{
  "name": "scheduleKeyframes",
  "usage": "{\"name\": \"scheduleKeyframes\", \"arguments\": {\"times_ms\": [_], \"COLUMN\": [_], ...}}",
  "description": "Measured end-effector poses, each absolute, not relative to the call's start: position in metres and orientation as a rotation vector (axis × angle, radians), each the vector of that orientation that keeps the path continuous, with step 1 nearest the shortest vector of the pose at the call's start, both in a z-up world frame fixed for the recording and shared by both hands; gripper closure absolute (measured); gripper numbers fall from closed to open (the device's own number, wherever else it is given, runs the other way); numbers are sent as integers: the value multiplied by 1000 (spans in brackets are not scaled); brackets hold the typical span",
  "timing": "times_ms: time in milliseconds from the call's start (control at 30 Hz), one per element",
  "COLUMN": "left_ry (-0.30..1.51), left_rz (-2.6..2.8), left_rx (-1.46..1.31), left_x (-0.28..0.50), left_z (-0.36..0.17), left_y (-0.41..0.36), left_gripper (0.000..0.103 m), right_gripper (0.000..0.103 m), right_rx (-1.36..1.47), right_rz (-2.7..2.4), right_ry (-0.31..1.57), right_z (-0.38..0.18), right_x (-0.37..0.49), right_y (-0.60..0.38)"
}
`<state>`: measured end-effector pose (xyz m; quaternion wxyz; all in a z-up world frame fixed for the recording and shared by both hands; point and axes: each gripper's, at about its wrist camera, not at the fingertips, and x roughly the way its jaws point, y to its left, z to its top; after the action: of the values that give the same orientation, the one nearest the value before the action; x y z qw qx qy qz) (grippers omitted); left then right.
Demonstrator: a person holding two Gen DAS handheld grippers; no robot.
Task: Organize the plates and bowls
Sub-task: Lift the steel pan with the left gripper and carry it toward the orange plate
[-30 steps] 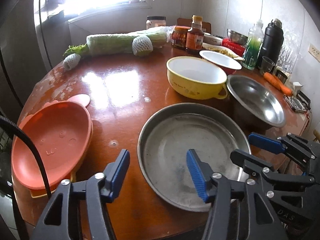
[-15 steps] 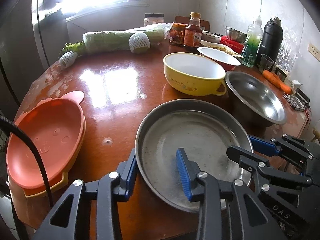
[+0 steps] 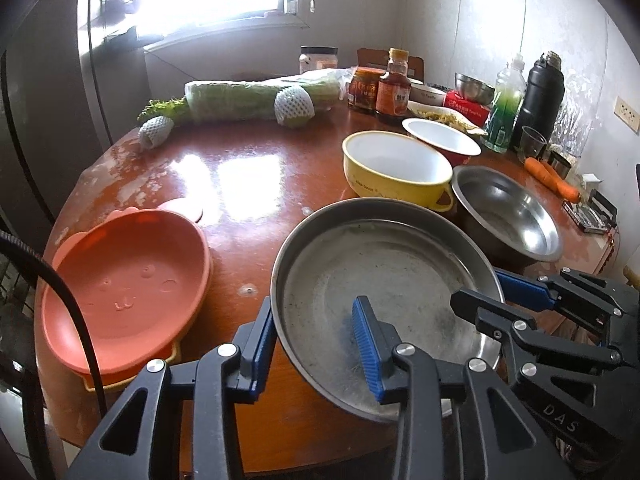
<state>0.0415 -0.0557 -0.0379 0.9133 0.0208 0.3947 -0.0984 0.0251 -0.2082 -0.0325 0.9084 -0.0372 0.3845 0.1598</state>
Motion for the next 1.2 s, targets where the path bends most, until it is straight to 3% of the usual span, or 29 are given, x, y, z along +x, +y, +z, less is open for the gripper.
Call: {"name": "scheduleKeyframes", "arguments": {"times_ms": [1200], "left_ry": [625], "left_rz": [12], "left_rx": [-31], "left_x": [44], "left_z": [35], "left_y": [60], "left_gripper": [65], "right_gripper": [73], "right_rx": [-191], "right_rz": [527], "right_ry": [600], "right_z": [41], "right_x": [60], "right_y": [-88]}}
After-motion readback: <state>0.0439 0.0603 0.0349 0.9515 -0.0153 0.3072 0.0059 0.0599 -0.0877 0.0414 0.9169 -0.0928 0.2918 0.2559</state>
